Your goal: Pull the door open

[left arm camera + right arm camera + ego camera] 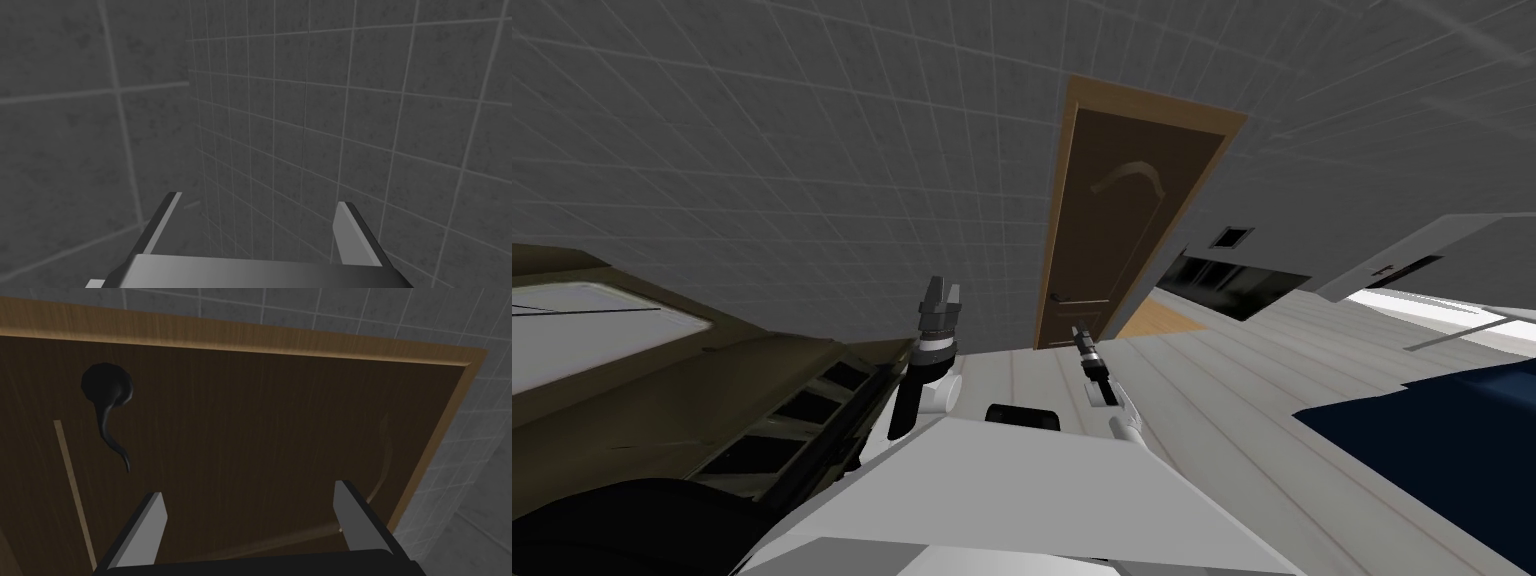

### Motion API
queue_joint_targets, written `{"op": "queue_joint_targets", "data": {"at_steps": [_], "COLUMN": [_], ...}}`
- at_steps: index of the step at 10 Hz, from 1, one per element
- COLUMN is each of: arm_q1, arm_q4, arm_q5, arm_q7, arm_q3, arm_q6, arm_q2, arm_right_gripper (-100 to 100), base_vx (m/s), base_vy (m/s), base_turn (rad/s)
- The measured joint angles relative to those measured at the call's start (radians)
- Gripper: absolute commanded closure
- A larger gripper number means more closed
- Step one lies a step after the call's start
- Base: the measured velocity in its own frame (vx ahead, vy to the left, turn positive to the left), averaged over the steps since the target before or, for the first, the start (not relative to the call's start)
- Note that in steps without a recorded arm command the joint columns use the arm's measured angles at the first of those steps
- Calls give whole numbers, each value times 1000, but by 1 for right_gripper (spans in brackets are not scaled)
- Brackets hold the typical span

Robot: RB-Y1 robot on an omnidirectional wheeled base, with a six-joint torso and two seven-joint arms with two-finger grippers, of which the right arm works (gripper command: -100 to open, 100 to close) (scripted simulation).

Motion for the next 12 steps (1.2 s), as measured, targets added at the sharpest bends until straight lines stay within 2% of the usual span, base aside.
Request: {"op": "queue_joint_targets", "data": {"at_steps": [1,3,7,10,12], "arm_q1": [-20,-34,-83,-107,-129], "arm_q4": [39,80,208,262,312], "arm_q5": [4,11,25,33,38], "arm_q7": [-6,-19,-37,-54,-61], "arm_q3": [-3,-5,-12,-14,-18], "arm_q6": [-7,-8,-35,-34,-46], "arm_q2": [-5,-14,-28,-40,-45], "arm_right_gripper": [-100,-100,-100,-100,-100], "base_vx": [107,55,89,67,54], "base_vy": [-19,-13,-18,-11,-16], "base_turn": [18,6,15,8,8]}}
